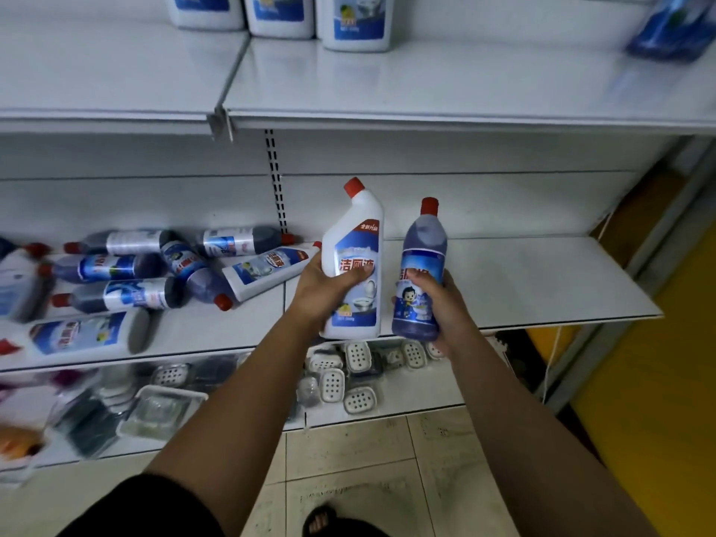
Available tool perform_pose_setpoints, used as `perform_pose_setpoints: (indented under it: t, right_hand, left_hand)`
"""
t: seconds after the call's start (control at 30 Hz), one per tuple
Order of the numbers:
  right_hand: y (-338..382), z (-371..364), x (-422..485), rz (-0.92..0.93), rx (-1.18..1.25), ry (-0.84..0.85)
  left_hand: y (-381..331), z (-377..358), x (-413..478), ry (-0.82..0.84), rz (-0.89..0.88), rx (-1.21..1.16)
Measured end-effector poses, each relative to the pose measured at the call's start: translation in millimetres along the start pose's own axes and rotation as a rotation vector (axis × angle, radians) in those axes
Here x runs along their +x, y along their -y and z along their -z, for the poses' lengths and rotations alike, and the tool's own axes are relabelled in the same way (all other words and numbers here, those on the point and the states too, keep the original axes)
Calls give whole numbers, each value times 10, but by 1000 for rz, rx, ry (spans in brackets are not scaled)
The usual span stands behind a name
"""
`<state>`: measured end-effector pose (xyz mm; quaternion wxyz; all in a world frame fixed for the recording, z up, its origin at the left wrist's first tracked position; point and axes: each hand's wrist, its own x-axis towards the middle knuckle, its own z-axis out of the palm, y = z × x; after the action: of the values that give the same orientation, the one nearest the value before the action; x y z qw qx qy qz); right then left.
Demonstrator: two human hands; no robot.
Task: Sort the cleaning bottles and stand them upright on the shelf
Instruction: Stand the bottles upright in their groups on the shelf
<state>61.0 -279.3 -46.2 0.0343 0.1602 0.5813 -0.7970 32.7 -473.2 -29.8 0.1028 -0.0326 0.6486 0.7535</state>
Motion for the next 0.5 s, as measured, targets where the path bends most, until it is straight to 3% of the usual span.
perform_pose_setpoints:
  t: [0.23,0.5]
  right_hand:
    - [-180,290,-185,-12,-151,-41]
    - [-509,527,-124,-48,-148,-45]
  left_hand:
    - [532,-46,-154,-29,35,86]
    - [880,-141,5,-88,-10,154]
